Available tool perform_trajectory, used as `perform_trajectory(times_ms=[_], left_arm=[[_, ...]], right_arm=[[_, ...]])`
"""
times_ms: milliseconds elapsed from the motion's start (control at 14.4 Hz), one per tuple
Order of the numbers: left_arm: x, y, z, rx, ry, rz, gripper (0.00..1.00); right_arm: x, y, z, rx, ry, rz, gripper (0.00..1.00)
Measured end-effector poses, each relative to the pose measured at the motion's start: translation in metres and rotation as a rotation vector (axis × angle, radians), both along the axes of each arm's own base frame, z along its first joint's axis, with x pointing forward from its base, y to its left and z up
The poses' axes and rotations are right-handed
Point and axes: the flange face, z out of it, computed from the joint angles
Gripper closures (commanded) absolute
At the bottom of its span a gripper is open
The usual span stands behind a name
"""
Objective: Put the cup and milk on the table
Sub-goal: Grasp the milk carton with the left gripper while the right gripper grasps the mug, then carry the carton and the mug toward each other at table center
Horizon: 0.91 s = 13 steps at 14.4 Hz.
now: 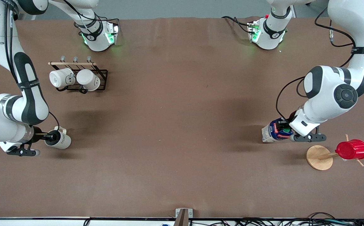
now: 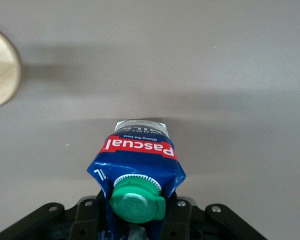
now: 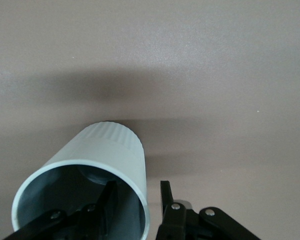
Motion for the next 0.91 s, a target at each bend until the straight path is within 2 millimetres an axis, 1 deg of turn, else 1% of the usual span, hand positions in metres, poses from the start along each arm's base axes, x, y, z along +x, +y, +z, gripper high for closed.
perform_trajectory(times_ms=[139,278,418,627,766,905], left_arm=[[-0.001,-0.014,0.002,-0.006,0.000,0.007,0.79],[-0.001,-0.020,0.004,-0.008,0.003,0.014,0.79],[-0.001,-0.023,0.005,-0.007,0.007,0.015,0.79],[0.000,-0.028,0.009,-0.009,-0.001,0.018,0.79],[0.002,-0.039,0.016,-0.012,-0.012,0.028,0.79],[0.002,-0.058,0.027,-0.014,-0.014,0.024,0.80]], right_arm=[[0.000,0.000,0.000,0.001,0.001,0.000,0.84],[0.000,0.001,0.000,0.001,0.001,0.001,0.84],[0.000,0.002,0.000,0.001,0.000,0.002,0.85],[0.001,0.004,0.000,0.002,0.000,0.006,0.94],[0.002,0.007,0.001,0.002,-0.004,0.010,0.99],[0.003,0.009,0.003,0.002,-0.009,0.013,1.00]])
